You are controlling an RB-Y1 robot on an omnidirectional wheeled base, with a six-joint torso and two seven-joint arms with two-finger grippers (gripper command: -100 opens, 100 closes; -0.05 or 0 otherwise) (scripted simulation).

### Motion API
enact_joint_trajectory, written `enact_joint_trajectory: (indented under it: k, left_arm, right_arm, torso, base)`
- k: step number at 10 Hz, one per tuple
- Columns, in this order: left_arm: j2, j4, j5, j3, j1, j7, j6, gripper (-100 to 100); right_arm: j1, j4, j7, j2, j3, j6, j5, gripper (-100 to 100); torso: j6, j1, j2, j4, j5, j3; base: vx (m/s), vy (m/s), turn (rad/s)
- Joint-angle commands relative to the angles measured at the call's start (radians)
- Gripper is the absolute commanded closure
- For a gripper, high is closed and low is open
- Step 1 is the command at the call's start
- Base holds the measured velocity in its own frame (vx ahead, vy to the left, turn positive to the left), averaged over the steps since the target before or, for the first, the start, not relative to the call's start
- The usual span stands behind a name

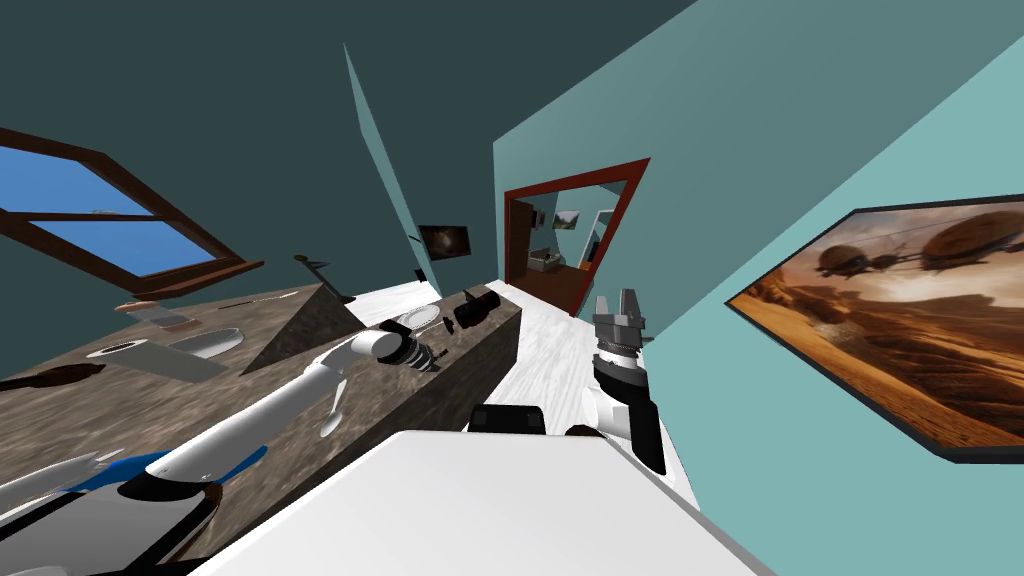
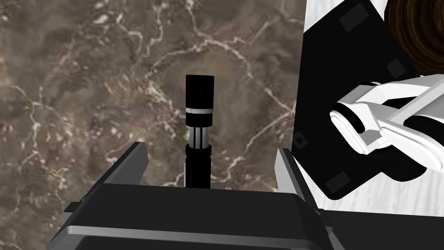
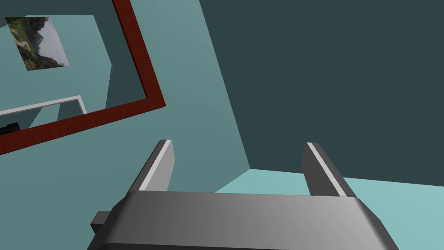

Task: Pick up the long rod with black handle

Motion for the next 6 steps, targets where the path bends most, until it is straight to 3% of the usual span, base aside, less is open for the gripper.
enact_joint_trajectory:
  k: [1, 2, 6]
  left_arm:
    - [0.000, 0.000, 0.000, 0.000, 0.000, 0.000, 0.000, -100]
    - [-0.001, 0.003, -0.001, -0.001, 0.000, -0.003, -0.002, 100]
    - [-0.001, 0.002, -0.001, -0.001, -0.001, -0.003, -0.002, 100]
  right_arm:
    - [0.000, 0.000, 0.000, 0.000, 0.000, 0.000, 0.000, 0]
    - [0.000, 0.000, 0.000, 0.000, 0.000, 0.000, 0.000, 0]
    - [0.000, 0.000, 0.000, 0.000, 0.000, 0.000, 0.000, 0]
  torso:
    - [0.000, 0.000, 0.000, 0.000, 0.000, 0.000]
    - [0.000, 0.001, 0.000, 0.000, 0.000, 0.000]
    - [0.000, 0.001, 0.001, 0.000, 0.000, 0.001]
  base:
    - [0.006, -0.009, -0.005]
    - [0.000, 0.000, 0.000]
    - [0.000, 0.000, 0.000]
